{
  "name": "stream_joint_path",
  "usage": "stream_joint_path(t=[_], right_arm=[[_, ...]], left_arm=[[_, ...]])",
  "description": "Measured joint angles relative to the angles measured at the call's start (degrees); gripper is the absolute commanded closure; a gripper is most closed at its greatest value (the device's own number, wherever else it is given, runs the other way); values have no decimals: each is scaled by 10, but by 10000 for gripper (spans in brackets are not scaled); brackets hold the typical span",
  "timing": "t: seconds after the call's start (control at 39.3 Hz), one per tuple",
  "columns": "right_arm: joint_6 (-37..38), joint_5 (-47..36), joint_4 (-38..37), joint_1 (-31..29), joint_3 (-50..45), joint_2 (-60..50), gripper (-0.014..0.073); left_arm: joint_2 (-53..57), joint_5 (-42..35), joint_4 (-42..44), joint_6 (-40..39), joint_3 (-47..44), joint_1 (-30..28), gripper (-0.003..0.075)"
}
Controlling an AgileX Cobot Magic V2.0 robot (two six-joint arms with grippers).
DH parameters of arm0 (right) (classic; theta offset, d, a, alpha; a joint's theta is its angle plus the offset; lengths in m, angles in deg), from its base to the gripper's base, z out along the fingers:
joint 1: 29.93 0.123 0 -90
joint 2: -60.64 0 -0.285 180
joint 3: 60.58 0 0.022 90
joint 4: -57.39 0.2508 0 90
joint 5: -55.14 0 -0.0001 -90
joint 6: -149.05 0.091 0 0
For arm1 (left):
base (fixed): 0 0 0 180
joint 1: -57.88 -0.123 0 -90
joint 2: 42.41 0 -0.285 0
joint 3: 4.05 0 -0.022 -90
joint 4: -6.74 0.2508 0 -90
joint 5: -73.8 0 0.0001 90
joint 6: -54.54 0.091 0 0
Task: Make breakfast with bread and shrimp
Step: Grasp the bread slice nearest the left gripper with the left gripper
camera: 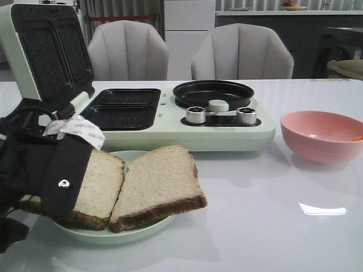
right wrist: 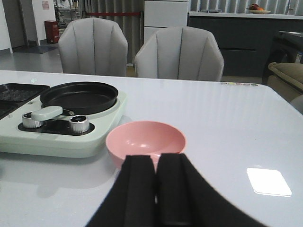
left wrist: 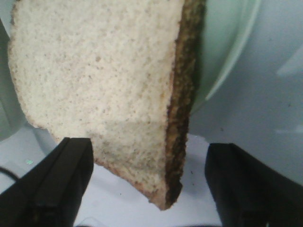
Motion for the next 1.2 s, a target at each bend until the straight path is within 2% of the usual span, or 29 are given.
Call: stream_joint_path(t=[0.36, 0.76, 0.99, 1.2], right_arm=[[0, 0, 0, 0, 0, 0, 448], [0, 0, 0, 0, 0, 0, 448], [0, 0, 0, 0, 0, 0, 448], [0, 0, 0, 0, 0, 0, 448]], left_arm=[[-25, 2, 50, -10, 14, -12, 169], [-43, 4, 66, -11, 22, -19, 390], [-44, 13, 69, -12, 23, -19, 553], [-24, 17, 60, -12, 23, -17, 568]])
